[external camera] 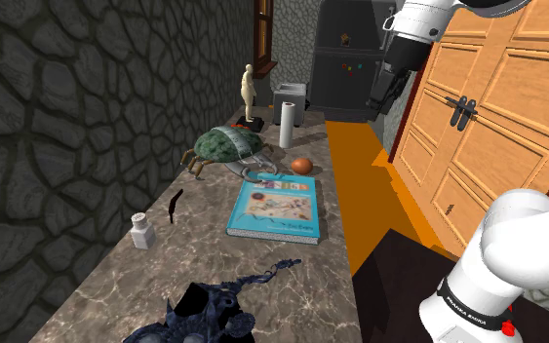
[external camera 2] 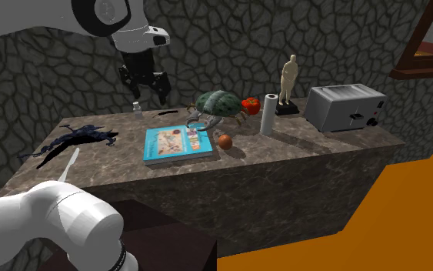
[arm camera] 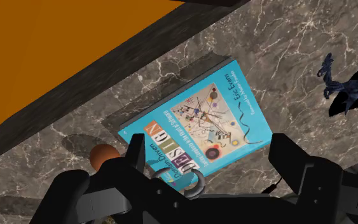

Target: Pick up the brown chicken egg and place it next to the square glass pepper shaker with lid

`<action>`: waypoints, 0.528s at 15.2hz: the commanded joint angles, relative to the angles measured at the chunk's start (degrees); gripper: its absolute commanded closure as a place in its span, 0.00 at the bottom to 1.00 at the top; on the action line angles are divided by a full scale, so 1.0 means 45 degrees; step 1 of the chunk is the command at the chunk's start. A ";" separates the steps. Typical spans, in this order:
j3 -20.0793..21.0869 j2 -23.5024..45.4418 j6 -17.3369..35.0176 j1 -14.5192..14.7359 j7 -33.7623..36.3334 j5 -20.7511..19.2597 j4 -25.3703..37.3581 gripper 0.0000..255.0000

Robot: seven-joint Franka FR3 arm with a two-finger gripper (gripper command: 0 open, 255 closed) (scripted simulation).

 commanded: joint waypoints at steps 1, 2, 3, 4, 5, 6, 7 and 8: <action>0.0000 0.0000 0.0000 0.0000 0.0000 0.0000 0.0000 0.00; -0.0202 0.0239 0.0352 -0.0014 -0.0238 -0.0026 -0.0141 0.00; -0.0405 0.0497 0.0702 -0.0025 -0.0477 -0.0046 -0.0265 0.00; -0.0606 0.0773 0.1051 -0.0034 -0.0719 -0.0058 -0.0370 0.00; -0.0808 0.1066 0.1398 -0.0037 -0.0961 -0.0064 -0.0457 0.00; -0.1008 0.1377 0.1741 -0.0040 -0.1206 -0.0059 -0.0525 0.00; -0.1209 0.1705 0.2080 -0.0037 -0.1455 -0.0046 -0.0574 0.00; -0.1410 0.2049 0.2415 -0.0027 -0.1705 -0.0024 -0.0605 0.00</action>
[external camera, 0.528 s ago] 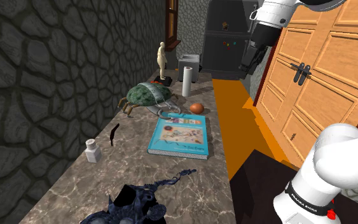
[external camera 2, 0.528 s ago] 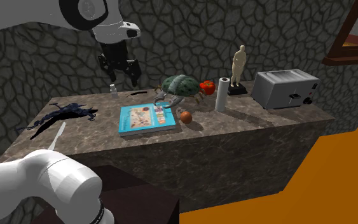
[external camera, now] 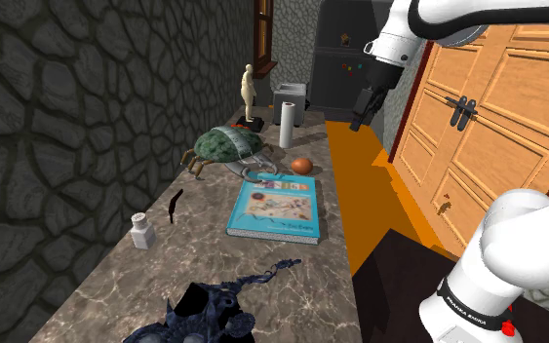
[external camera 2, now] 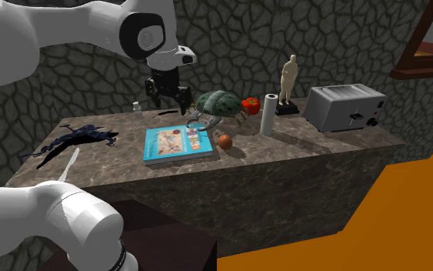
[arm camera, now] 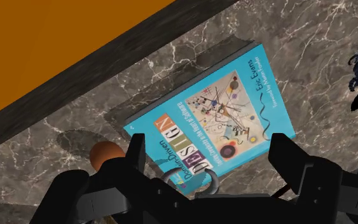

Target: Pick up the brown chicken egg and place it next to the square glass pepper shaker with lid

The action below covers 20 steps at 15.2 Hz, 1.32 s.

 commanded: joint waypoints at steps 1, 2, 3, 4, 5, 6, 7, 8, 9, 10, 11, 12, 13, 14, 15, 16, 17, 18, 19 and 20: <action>-0.0437 0.0719 0.0691 0.0006 -0.0556 0.0033 -0.0040 0.00; -0.0635 0.1095 0.1013 0.0022 -0.0817 0.0081 -0.0033 0.00; -0.0836 0.1484 0.1328 0.0049 -0.1080 0.0139 -0.0006 0.00; -0.1036 0.1887 0.1634 0.0079 -0.1350 0.0214 0.0039 0.00; -0.1234 0.2304 0.1930 0.0114 -0.1627 0.0304 0.0104 0.00; -0.1433 0.2733 0.2216 0.0157 -0.1910 0.0409 0.0187 0.00; -0.1628 0.3174 0.2489 0.0201 -0.2202 0.0534 0.0290 0.00; -0.1822 0.3627 0.2749 0.0250 -0.2502 0.0678 0.0412 0.00; -0.2010 0.4091 0.2995 0.0299 -0.2812 0.0844 0.0554 0.00; -0.2197 0.4566 0.3224 0.0353 -0.3130 0.1028 0.0714 0.00; -0.2378 0.5051 0.3437 0.0406 -0.3458 0.1235 0.0894 0.00; -0.2550 0.5546 0.3631 0.0454 -0.3795 0.1465 0.1093 0.00; -0.2708 0.6052 0.3805 0.0493 -0.4142 0.1717 0.1312 0.00; -0.2854 0.6566 0.3958 0.0524 -0.4497 0.1990 0.1551 0.00; -0.2988 0.7088 0.4090 0.0548 -0.4857 0.2282 0.1808 0.00; -0.3109 0.7618 0.4200 0.0562 -0.5220 0.2590 0.2085 0.00; -0.3208 0.8155 0.4287 0.0556 -0.5585 0.2913 0.2382 0.00; -0.3293 0.8698 0.4352 0.0541 -0.5947 0.3244 0.2698 0.00; -0.3353 0.9245 0.4394 0.0503 -0.6304 0.3582 0.3032 0.00; -0.3381 0.9794 0.4416 0.0435 -0.6650 0.3920 0.3386 0.00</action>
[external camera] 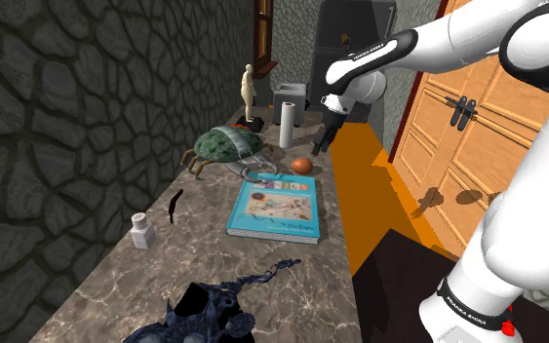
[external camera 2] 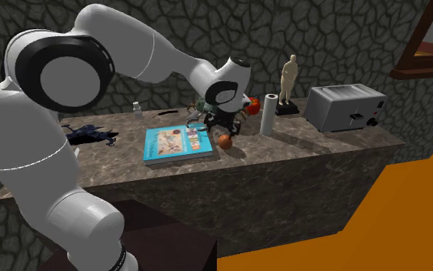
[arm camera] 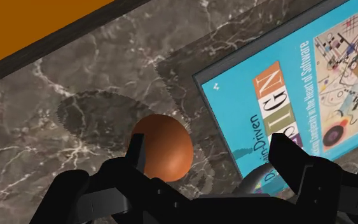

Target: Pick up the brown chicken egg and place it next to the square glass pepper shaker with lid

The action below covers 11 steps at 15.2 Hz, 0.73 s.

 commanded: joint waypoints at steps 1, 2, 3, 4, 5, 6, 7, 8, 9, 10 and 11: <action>-0.0050 0.1066 0.0052 -0.0106 -0.0669 0.0674 0.0680 0.00; -0.0042 0.1618 0.0036 -0.0203 -0.0987 0.0999 0.1070 0.00; -0.0010 0.2170 0.0005 -0.0322 -0.1284 0.1311 0.1478 0.00; 0.0032 0.2720 -0.0041 -0.0449 -0.1562 0.1609 0.1904 0.00; 0.0065 0.2866 -0.0054 -0.0503 -0.1629 0.1680 0.2021 0.00; 0.0105 0.2948 0.0081 -0.0495 -0.1669 0.1747 0.1963 0.00; 0.0140 0.3033 0.0213 -0.0483 -0.1711 0.1816 0.1907 0.00; 0.0175 0.3119 0.0345 -0.0472 -0.1753 0.1887 0.1855 0.00; 0.0211 0.3208 0.0476 -0.0460 -0.1797 0.1960 0.1806 0.00; 0.0247 0.3299 0.0605 -0.0448 -0.1841 0.2034 0.1759 0.00; 0.0284 0.3392 0.0734 -0.0438 -0.1887 0.2110 0.1716 0.00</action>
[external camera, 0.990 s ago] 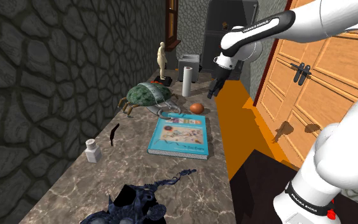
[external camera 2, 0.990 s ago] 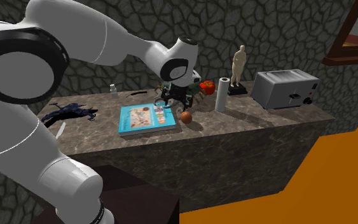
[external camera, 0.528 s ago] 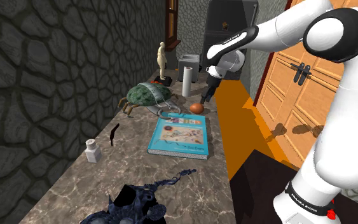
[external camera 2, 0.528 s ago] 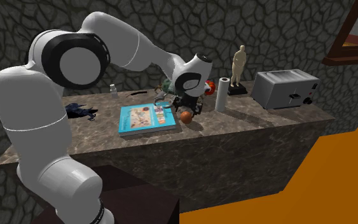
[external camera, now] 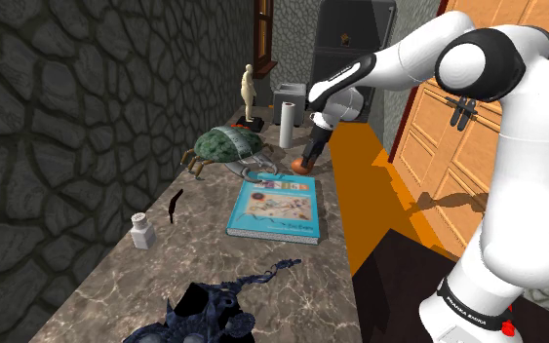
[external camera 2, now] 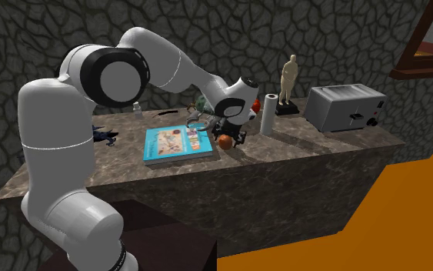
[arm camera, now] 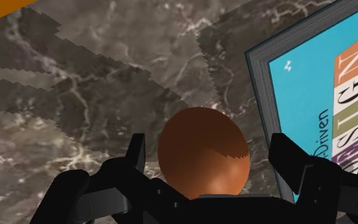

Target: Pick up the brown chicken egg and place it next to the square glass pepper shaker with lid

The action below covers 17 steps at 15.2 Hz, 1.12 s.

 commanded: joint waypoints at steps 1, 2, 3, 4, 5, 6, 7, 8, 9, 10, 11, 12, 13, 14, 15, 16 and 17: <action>0.0097 0.0287 0.0319 0.0011 -0.0135 0.0212 -0.0056 0.00; 0.0098 0.0287 0.0320 0.0010 -0.0135 0.0211 -0.0057 0.00; 0.0098 0.0287 0.0320 0.0010 -0.0135 0.0211 -0.0058 0.00; 0.0098 0.0287 0.0320 0.0010 -0.0135 0.0211 -0.0057 0.00; 0.0098 0.0287 0.0320 0.0010 -0.0135 0.0211 -0.0057 0.00; 0.0098 0.0287 0.0320 0.0010 -0.0135 0.0211 -0.0057 0.00; 0.0098 0.0287 0.0320 0.0010 -0.0135 0.0211 -0.0057 0.00; 0.0098 0.0287 0.0320 0.0010 -0.0135 0.0211 -0.0057 0.00; 0.0098 0.0287 0.0320 0.0010 -0.0135 0.0211 -0.0057 0.00; 0.0098 0.0287 0.0320 0.0010 -0.0136 0.0211 -0.0057 1.00; 0.0098 0.0287 0.0320 0.0010 -0.0136 0.0212 -0.0057 1.00; 0.0098 0.0287 0.0321 0.0010 -0.0136 0.0212 -0.0058 1.00; 0.0098 0.0282 0.0322 0.0012 -0.0134 0.0210 -0.0063 1.00; 0.0099 0.0283 0.0322 0.0013 -0.0132 0.0210 -0.0061 1.00; 0.0100 0.0283 0.0323 0.0014 -0.0130 0.0210 -0.0061 1.00; 0.0099 0.0281 0.0319 0.0015 -0.0126 0.0208 -0.0058 1.00; 0.0100 0.0281 0.0321 0.0015 -0.0127 0.0209 -0.0061 1.00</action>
